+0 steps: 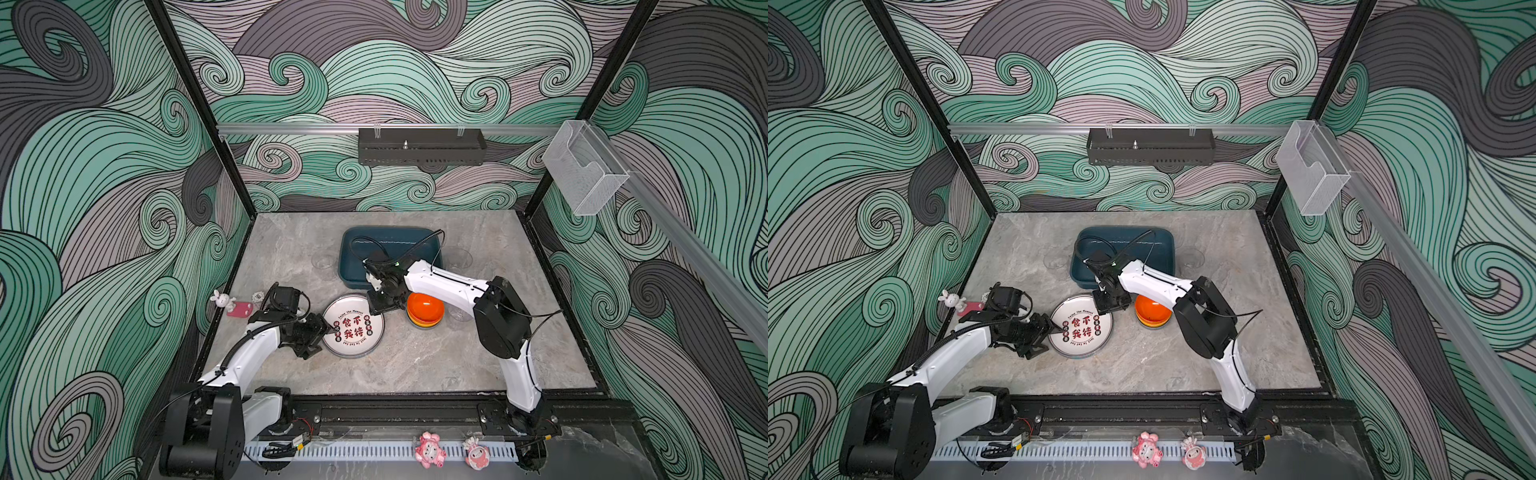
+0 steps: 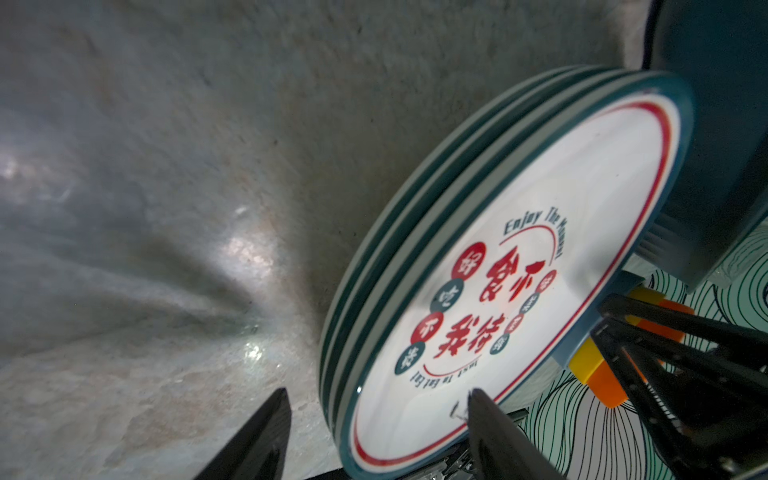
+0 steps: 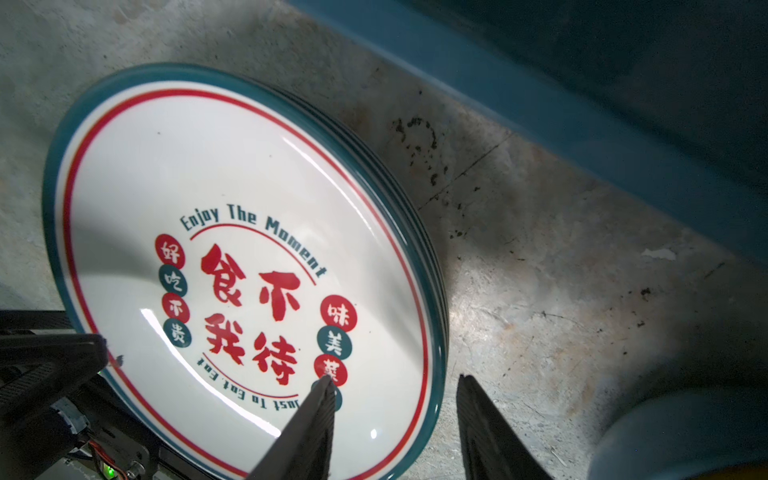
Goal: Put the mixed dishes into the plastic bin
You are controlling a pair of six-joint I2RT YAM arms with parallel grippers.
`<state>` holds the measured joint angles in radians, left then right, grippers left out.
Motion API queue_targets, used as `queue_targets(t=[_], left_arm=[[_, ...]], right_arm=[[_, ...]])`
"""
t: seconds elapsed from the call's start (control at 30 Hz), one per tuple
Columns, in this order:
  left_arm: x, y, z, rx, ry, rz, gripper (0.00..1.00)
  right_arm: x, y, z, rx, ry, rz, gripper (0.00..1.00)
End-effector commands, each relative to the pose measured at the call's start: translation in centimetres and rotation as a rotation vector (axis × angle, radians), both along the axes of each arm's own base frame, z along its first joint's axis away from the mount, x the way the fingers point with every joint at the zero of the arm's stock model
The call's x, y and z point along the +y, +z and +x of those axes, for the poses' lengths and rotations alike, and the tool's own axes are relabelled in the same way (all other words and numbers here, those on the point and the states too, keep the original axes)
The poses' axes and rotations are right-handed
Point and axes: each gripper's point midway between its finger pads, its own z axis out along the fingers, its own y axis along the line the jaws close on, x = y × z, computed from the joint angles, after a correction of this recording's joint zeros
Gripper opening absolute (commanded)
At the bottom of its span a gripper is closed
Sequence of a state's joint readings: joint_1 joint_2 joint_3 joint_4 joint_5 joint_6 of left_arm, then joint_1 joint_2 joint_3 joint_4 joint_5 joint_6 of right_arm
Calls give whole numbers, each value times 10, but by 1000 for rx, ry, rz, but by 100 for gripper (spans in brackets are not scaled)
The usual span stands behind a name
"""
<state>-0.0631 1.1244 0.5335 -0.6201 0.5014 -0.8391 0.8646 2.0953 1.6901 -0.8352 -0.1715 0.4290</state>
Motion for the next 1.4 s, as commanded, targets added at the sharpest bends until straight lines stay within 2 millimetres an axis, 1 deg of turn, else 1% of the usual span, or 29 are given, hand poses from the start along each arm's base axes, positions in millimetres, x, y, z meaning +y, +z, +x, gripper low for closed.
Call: queue_targets(t=[0.0,0.17,0.33,0.47,0.7,1.03,1.3,1.37], left_arm=[[-3,-1,1,5,-2,-10,70],[-3,-3,1,8,-4,-13,70],[-3,-3,1,6,-4,-13,70],[-3,-3,1,6,-3,-15,69],[-3,-4,1,7,-3,-15,68],[-4,-6,2,9,-2,-20,67],[-4,-6,3,7,-1,-21,66],[-4,-6,3,8,-1,-20,65]], right_arm=[[-1,-9,0,10,6,-32,50],[6,-11,-1,31,11,-15,49],[8,-11,-1,31,14,-11,46],[6,-9,1,13,11,-21,44],[-4,-10,3,-26,22,-101,42],[3,-12,-2,-9,43,-92,39],[5,-13,-3,-10,51,-92,33],[4,-14,-3,-9,53,-96,30]])
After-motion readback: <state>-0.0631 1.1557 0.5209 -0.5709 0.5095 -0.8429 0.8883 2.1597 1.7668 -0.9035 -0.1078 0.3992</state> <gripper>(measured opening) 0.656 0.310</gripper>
